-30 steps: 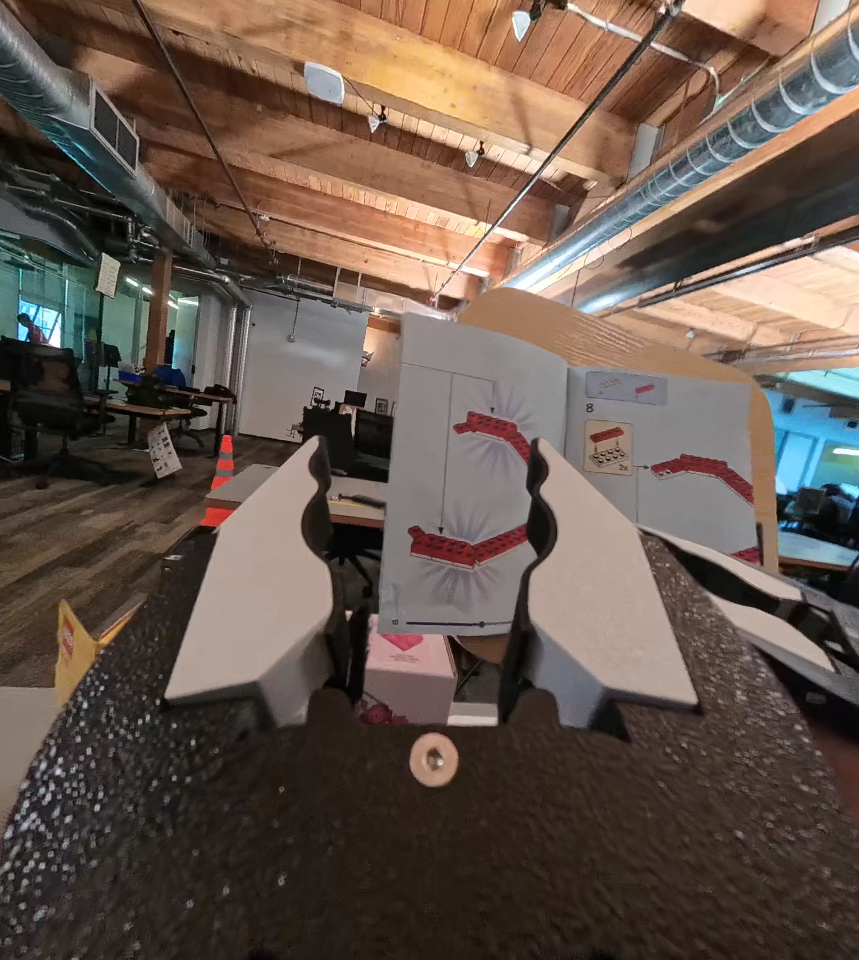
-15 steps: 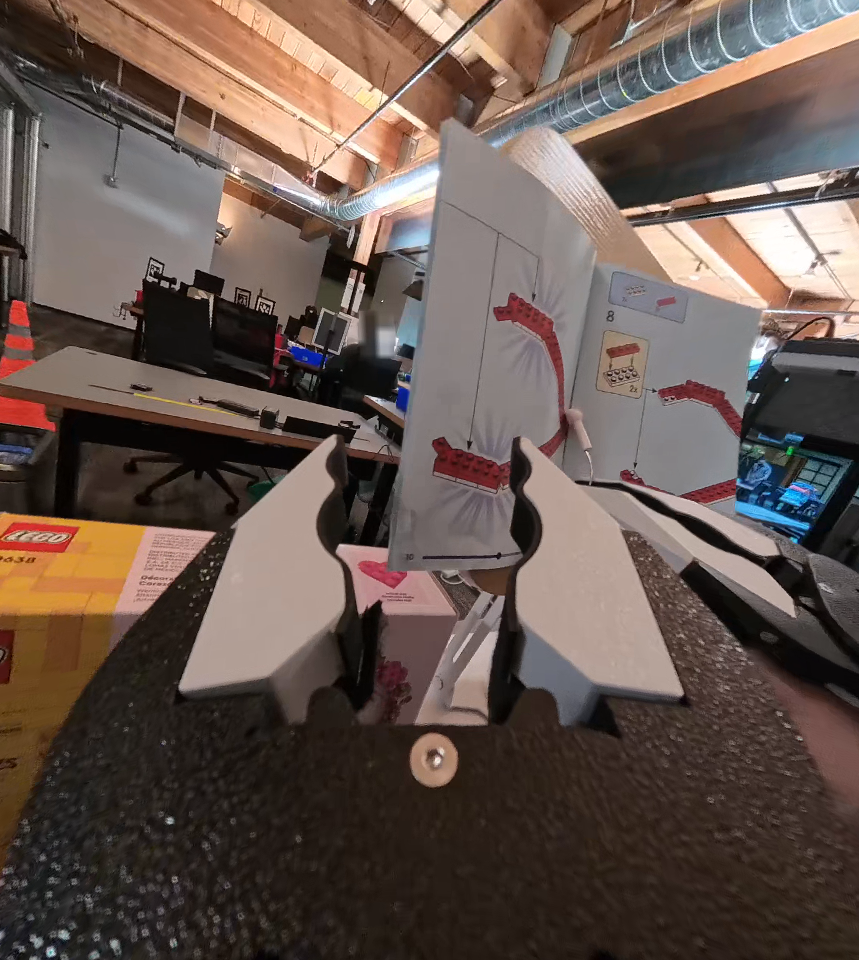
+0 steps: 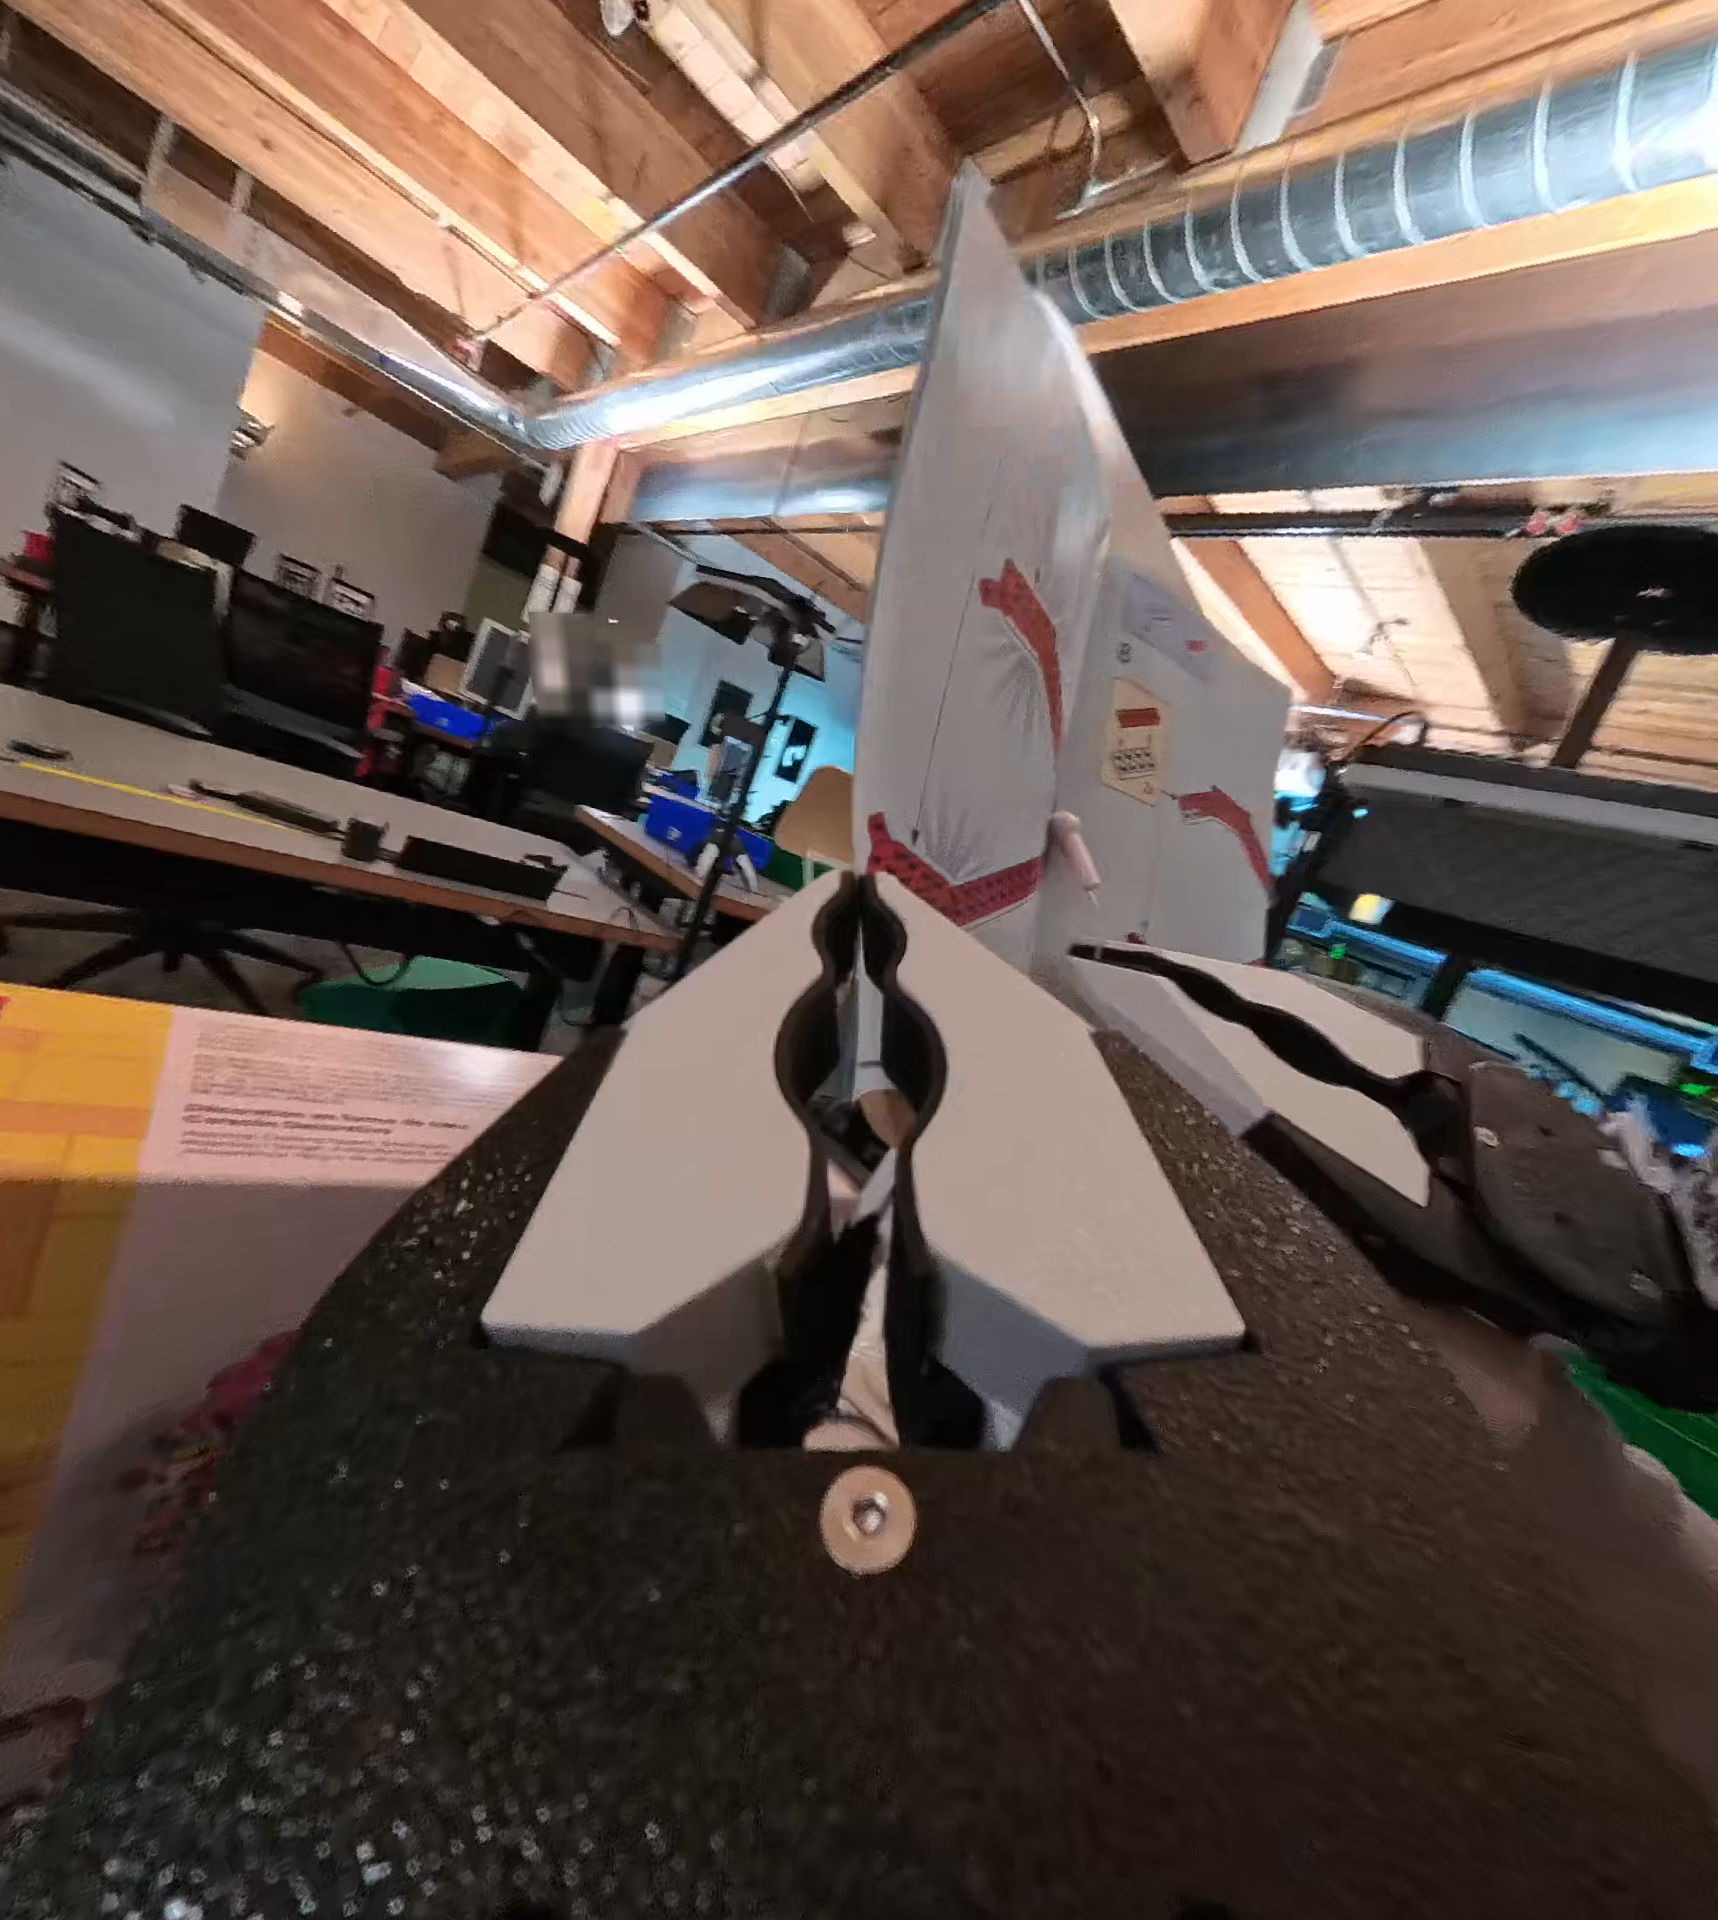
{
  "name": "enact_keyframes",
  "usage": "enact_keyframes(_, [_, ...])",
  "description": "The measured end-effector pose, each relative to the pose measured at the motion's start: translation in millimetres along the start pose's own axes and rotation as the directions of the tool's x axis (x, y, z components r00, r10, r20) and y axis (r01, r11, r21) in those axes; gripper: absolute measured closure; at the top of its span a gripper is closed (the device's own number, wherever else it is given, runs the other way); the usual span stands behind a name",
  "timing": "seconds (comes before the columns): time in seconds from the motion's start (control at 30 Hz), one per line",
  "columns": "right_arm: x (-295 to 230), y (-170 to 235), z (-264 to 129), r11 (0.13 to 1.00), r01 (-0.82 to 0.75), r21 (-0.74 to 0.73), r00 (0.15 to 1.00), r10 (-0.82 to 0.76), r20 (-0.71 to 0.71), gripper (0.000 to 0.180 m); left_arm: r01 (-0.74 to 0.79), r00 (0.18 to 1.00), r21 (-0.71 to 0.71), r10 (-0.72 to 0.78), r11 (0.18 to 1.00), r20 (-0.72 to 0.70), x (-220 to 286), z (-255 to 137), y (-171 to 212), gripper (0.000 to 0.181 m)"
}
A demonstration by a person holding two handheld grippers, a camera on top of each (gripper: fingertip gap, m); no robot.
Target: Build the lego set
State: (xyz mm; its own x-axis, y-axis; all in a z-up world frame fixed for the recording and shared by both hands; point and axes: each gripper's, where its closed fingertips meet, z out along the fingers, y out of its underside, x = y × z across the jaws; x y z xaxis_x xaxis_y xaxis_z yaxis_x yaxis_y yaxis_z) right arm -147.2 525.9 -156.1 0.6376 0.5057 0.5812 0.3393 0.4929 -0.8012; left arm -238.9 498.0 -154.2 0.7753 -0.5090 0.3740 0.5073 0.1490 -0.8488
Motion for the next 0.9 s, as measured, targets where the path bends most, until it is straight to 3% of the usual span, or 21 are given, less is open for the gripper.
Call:
enact_keyframes(0.03, [-0.1, -0.1, 0.0, 1.0, 0.007, 0.004, 1.0, -0.007, 0.001, 0.176, -0.025, 0.999, -0.01, 0.025, 1.0, 0.021, -2.0, 0.5, 1.2, 0.181])
enact_keyframes(0.23, [6.0, -6.2, -0.1, 0.996, -0.08, 0.031, 0.996, 0.081, -0.043, 0.169, -0.084, 0.996, 0.0, 0.084, 0.996, 0.041, 0.4, 3.1, -0.6, 0.181])
enact_keyframes(0.43, [8.4, -7.1, 4.4, 0.992, -0.122, -0.025, 0.992, 0.121, -0.034, 0.176, -0.071, 0.996, 0.003, 0.071, 0.997, 0.057, -5.2, 2.7, 0.6, 0.181])
enact_keyframes(0.63, [-5.4, -15.4, 2.8, 0.969, 0.242, 0.053, 0.968, -0.245, 0.058, 0.176, -0.074, 0.994, 0.01, 0.073, 0.997, 0.076, -9.2, 3.3, 0.8, 0.181])
enact_keyframes(0.8, [-30.7, -19.8, -1.0, 0.864, 0.485, 0.132, 0.856, -0.5, 0.129, 0.178, -0.066, 0.995, -0.002, 0.065, 0.998, 0.081, -11.2, 4.4, 3.8, 0.181])
enact_keyframes(0.9, [-60.8, -12.4, -5.6, 0.771, 0.609, 0.184, 0.74, -0.636, 0.217, 0.18, -0.063, 0.995, -0.001, 0.063, 0.998, 0.071, -9.4, 5.3, 4.2, 0.181])
